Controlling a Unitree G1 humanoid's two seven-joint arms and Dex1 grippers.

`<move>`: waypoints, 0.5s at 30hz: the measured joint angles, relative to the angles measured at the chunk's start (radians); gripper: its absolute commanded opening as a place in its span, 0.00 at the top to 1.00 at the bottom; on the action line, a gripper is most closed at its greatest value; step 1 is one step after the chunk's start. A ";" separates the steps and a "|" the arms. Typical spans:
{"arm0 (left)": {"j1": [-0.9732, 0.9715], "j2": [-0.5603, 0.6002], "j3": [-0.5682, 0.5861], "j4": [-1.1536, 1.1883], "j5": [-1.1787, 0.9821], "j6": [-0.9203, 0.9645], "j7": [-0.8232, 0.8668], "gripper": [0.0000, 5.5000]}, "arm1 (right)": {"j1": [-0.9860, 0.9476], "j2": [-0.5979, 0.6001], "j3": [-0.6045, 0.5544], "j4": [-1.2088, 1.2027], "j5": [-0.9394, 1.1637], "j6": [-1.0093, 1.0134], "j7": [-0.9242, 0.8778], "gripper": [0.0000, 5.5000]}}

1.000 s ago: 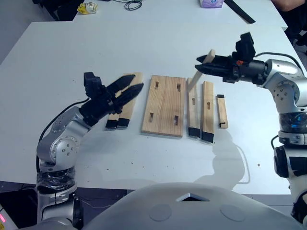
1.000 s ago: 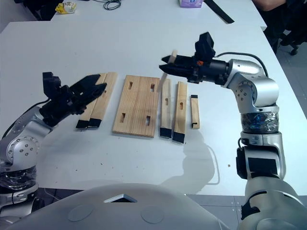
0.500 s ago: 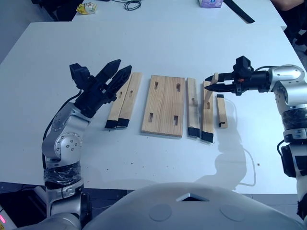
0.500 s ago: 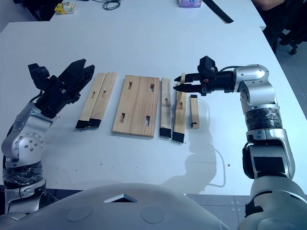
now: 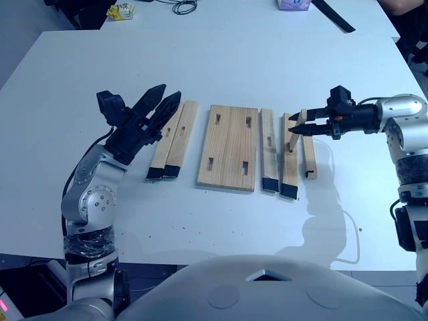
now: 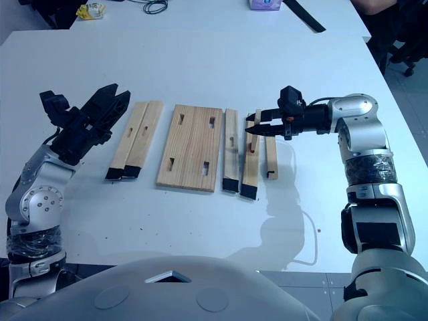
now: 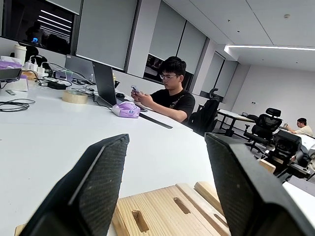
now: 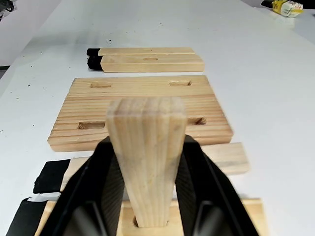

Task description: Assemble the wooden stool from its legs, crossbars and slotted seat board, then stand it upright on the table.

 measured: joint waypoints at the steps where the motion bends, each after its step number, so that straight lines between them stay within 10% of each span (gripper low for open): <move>1: -0.001 0.000 0.000 0.002 0.000 0.000 0.000 0.48 | 0.004 0.005 -0.001 -0.004 0.001 0.000 -0.004 0.76; 15: -0.013 0.013 -0.003 0.020 0.000 0.001 -0.003 0.48 | 0.019 0.025 -0.047 0.048 0.024 -0.003 -0.052 0.76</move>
